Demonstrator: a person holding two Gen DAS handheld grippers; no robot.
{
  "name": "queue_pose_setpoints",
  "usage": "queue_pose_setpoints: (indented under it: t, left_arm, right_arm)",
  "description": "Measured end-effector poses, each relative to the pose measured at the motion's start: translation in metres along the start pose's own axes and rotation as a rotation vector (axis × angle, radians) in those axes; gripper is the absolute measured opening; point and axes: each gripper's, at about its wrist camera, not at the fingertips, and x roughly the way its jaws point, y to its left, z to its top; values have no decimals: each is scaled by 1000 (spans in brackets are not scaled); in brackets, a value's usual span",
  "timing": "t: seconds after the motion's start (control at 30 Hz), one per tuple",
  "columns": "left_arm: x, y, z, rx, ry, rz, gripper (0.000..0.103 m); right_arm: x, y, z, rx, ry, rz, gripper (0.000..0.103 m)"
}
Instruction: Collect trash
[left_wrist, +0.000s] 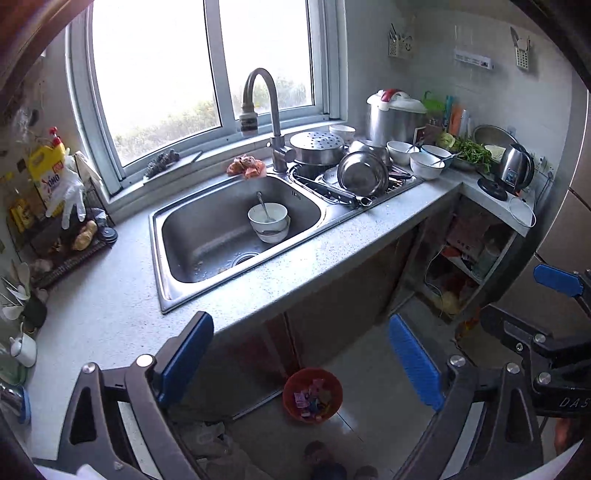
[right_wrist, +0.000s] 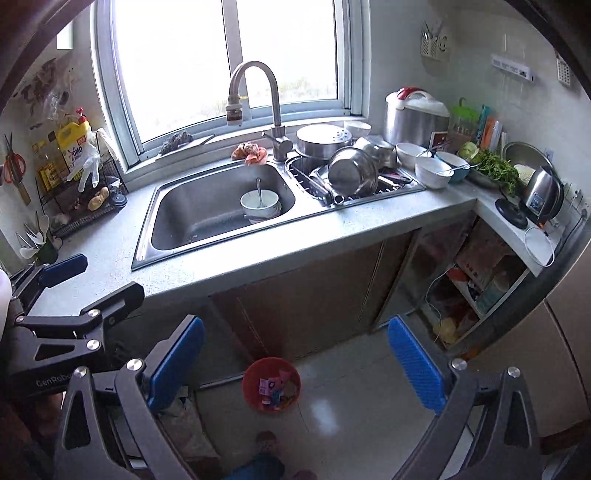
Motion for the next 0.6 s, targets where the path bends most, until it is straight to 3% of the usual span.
queue_pose_setpoints:
  t: [0.23,0.6]
  left_arm:
    - [-52,-11,-14,-22,-37,-27,97]
    - [-84,-18,-26,-4,-69,-74,97]
  right_arm:
    - [-36,4,-10,18,-56,1,102]
    - [-60,10,-15,12,-81,-61,102]
